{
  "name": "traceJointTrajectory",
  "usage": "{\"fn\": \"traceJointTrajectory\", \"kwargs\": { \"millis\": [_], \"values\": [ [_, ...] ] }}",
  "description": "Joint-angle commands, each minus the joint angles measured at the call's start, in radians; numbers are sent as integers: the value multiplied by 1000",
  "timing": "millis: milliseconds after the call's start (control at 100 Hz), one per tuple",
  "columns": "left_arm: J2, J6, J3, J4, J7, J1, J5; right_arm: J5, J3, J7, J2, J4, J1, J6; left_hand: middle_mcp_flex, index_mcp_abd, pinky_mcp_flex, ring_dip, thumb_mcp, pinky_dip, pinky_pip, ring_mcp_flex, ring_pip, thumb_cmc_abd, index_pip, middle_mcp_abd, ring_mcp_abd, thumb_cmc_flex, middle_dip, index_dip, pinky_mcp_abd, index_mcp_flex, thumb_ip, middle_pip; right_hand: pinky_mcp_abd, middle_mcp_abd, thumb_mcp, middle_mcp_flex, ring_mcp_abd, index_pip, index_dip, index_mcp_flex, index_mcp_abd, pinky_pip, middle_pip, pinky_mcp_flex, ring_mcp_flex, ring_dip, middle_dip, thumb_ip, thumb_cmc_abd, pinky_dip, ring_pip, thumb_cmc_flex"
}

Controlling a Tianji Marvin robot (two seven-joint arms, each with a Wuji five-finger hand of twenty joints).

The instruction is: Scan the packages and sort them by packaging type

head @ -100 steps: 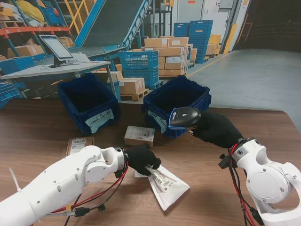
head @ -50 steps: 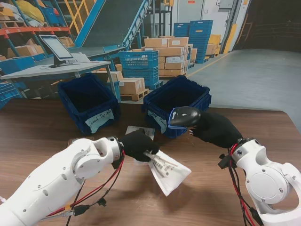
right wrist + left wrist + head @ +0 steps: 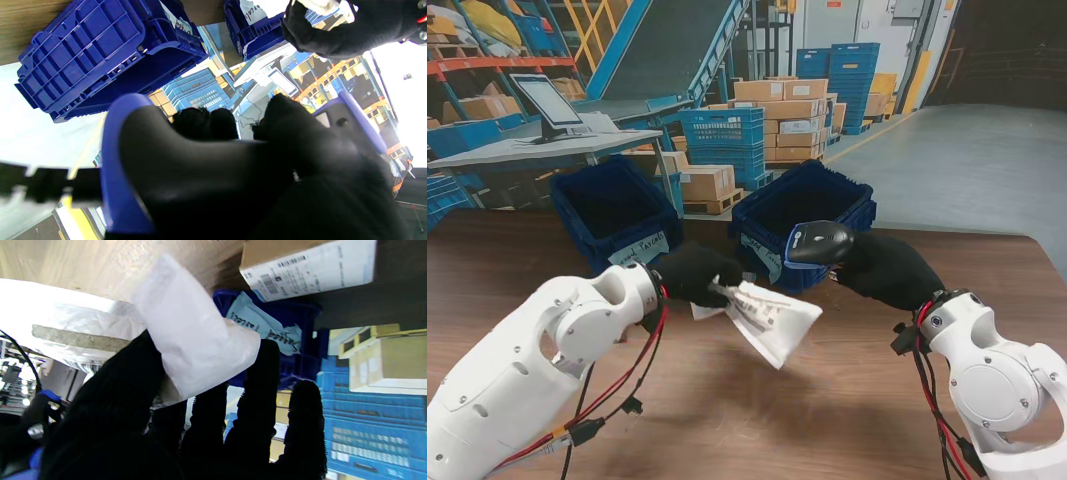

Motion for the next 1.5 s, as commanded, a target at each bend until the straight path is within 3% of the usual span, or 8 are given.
{"fn": "traceJointTrajectory", "kwargs": {
  "millis": [0, 330, 750, 1210, 1490],
  "values": [
    [2, 21, -18, -23, -24, -15, -13, -3, -3, 5, -8, -12, 0, 4, 63, -44, -4, 24, 101, 17, 26, 16, 25, 25, 43, -47, -70, 92, 37, 22, 35, 18, 46, 87, 2, 14, 114, 11, 4, 27, 9, 91, -60, 12, -4, 0, 5, -3, 6, -11, 78, 20, 2, 107],
    [2, 173, -92, -52, -94, -64, -62, -2, -14, -4, -9, -6, 3, -2, 66, -40, 0, 28, 107, 24, 36, 19, 24, 21, 40, -45, -68, 91, 39, 24, 43, 21, 44, 85, 4, 16, 113, 10, 3, 27, 10, 91, -58, 12, -4, 1, 5, -3, 6, -12, 77, 20, 2, 108],
    [-6, 293, -110, -14, -95, -109, -117, 5, -13, -7, -10, -4, -2, -6, 69, -35, 3, 37, 113, 34, 45, 21, 31, 17, 36, -39, -61, 93, 43, 28, 51, 25, 41, 83, 3, 16, 113, 10, 6, 26, 11, 91, -58, 12, -4, 0, 5, -3, 6, -12, 76, 21, 2, 108],
    [-46, 441, -10, 92, -13, -219, -255, 29, -9, -26, -14, 14, -24, -32, 69, -28, 1, 43, 114, 42, 50, 18, 32, 17, 31, -34, -54, 96, 44, 30, 60, 27, 37, 80, 2, 17, 114, 10, 6, 26, 11, 91, -57, 12, -4, -1, 5, -2, 7, -12, 75, 21, 2, 109],
    [-99, 498, 119, 228, 75, -347, -370, 58, 11, -15, -12, 43, -38, -64, 67, -27, -3, 43, 114, 44, 48, 14, 32, 17, 29, -32, -52, 99, 46, 32, 61, 26, 37, 79, 4, 19, 114, 10, 8, 26, 11, 92, -56, 12, -4, -2, 4, -2, 7, -12, 75, 21, 3, 110]
  ]
}}
